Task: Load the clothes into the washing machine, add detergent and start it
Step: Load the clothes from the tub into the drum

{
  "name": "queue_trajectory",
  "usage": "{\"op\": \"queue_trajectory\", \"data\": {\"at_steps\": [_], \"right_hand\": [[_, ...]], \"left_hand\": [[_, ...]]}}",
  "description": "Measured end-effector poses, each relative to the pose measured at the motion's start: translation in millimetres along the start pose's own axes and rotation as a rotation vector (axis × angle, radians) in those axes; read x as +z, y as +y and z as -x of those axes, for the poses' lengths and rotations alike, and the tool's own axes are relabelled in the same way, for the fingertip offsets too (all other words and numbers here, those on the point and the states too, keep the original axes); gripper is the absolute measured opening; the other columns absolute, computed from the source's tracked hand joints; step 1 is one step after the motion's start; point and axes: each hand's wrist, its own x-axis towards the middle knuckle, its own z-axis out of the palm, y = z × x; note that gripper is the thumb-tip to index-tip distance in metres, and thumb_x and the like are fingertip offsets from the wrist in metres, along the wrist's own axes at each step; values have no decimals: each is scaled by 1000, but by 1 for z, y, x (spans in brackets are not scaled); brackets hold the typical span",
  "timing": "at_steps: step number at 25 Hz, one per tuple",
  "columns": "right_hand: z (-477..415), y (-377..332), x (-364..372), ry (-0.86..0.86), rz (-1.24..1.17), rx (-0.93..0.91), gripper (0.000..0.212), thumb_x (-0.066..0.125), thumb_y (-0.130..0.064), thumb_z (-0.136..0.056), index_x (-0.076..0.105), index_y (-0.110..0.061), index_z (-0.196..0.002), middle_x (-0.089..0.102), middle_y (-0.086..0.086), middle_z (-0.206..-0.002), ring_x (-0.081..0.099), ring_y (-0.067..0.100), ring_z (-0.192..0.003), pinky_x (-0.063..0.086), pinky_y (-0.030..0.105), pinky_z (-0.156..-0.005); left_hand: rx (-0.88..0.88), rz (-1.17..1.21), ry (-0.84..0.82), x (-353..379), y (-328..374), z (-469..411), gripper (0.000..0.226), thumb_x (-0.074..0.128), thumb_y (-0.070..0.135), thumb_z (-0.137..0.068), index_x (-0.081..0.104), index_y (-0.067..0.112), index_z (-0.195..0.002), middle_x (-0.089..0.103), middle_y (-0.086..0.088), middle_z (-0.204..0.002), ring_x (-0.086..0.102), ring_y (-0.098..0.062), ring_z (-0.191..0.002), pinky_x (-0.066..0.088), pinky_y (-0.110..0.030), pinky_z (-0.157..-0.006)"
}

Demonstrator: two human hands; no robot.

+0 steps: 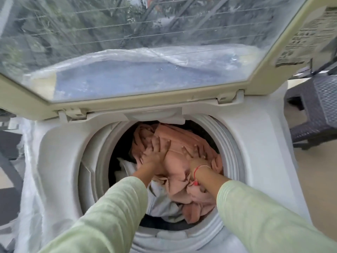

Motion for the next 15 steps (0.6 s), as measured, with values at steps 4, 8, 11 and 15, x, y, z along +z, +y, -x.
{"op": "queue_trajectory", "data": {"at_steps": [4,8,11,15], "right_hand": [[30,-11,-9,-281,-28,14,102,64,-44,-83,-11,-24,-149,1,12,-158,18,36,-142,24,50,-114],[82,-14,-50,-190,-16,-117,73,67,-38,-81,37,-9,-141,41,15,-145,48,30,-126,41,42,-104],[136,6,-71,92,-292,-180,65,63,-41,-84,42,-11,-138,48,10,-140,49,25,-125,41,29,-102],[239,68,-72,589,-807,-362,38,68,-35,-81,59,-28,-117,65,-6,-109,60,-4,-86,45,9,-78]], "left_hand": [[9,-58,-81,1,1,41,132,75,49,-59,-36,52,-130,-49,0,-143,-23,-31,-143,1,-68,-106],[29,-42,-94,-35,14,87,93,61,46,-79,3,32,-150,1,-9,-159,13,-35,-144,20,-49,-114],[121,220,209,-78,46,128,40,49,28,-89,54,18,-127,59,-3,-128,57,-22,-112,47,-35,-94],[325,711,638,-105,116,198,31,63,29,-84,63,20,-114,67,2,-113,62,-15,-98,48,-30,-86]]}}
